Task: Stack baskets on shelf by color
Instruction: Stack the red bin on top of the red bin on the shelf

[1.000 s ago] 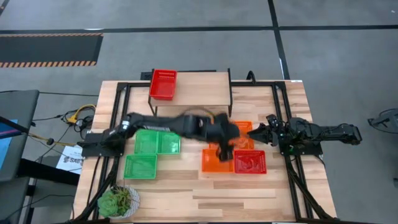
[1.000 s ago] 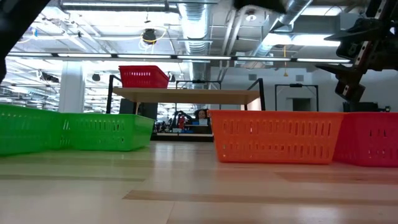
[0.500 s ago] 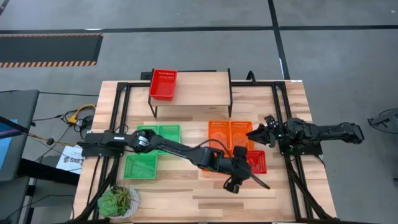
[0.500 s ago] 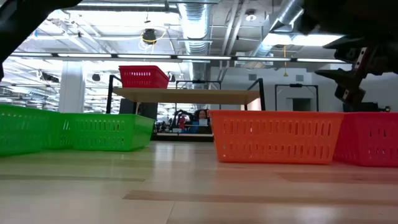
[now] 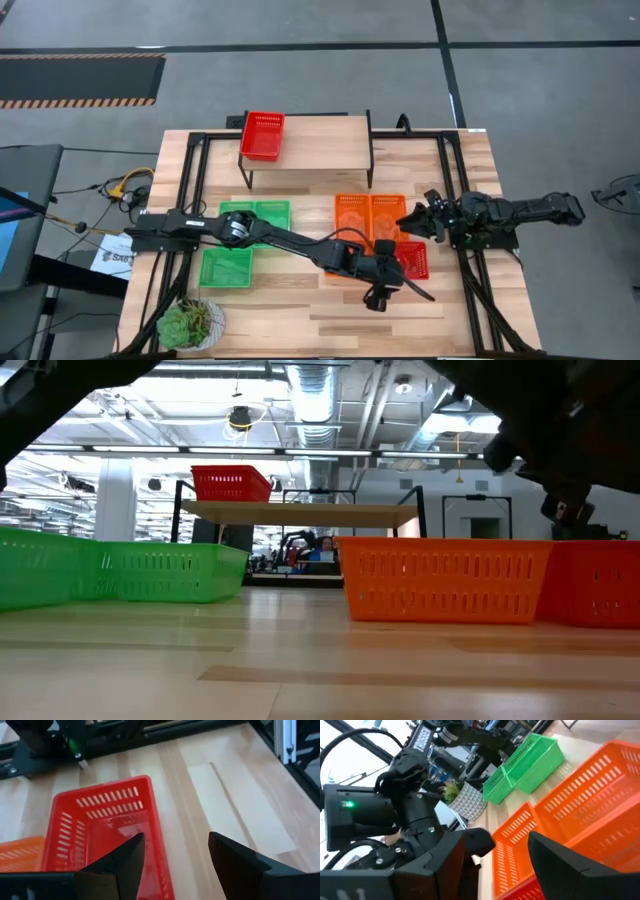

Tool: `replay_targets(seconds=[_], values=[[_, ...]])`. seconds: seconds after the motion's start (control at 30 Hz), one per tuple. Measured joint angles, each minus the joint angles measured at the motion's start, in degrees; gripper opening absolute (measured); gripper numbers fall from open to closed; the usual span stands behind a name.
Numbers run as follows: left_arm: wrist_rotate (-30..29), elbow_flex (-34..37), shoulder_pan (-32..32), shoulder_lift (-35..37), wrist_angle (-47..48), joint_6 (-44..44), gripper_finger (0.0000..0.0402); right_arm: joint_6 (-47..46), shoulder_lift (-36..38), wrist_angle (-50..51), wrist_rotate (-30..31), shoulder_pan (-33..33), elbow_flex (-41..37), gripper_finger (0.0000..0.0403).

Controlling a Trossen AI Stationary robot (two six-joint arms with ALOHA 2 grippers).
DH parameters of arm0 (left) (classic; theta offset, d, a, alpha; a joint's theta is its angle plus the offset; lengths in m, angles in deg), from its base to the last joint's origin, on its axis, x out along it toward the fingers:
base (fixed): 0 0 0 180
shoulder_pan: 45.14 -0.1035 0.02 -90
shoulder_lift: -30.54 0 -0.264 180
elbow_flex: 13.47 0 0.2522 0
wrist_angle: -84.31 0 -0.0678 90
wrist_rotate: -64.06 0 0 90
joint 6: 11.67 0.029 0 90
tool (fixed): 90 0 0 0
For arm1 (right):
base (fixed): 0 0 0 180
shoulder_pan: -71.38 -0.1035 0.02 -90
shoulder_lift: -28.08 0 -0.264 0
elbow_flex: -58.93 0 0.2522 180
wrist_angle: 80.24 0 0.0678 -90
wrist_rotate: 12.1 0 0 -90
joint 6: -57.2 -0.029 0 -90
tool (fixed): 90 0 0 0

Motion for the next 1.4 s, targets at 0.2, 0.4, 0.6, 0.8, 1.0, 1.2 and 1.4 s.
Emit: replay_targets(seconds=[0.2,0.4,0.6,0.8,1.0,1.2,1.4], values=[[-2.8,0.0,-0.7,-0.6,1.9,-1.2,0.0208,0.1,-0.1,-0.1,0.0,-1.5,0.0,0.0244],[-0.1,0.0,-1.7,-0.6,4.6,-3.7,0.0208,0.4,-0.1,-0.1,0.0,-1.9,0.0,0.0244],[1.3,0.0,-1.5,-0.6,5.4,-2.5,0.0208,0.5,-0.1,-0.1,0.0,-1.9,0.0,0.0244],[2.2,0.0,-1.2,-0.5,7.4,-1.8,0.0208,0.5,-0.1,-0.1,0.0,-1.9,0.0,0.0244],[1.8,0.0,-1.2,-0.5,10.1,-1.2,0.0208,0.5,-0.1,-0.1,0.0,-1.9,0.0,0.0244],[1.7,0.0,-1.2,-0.5,11.0,1.3,0.0173,0.4,-0.1,-0.1,0.0,-1.9,0.0,0.0244],[2.8,0.0,-1.2,-0.5,11.2,1.5,0.0096,0.4,-0.1,-0.1,-0.1,-1.9,0.0,0.0244]])
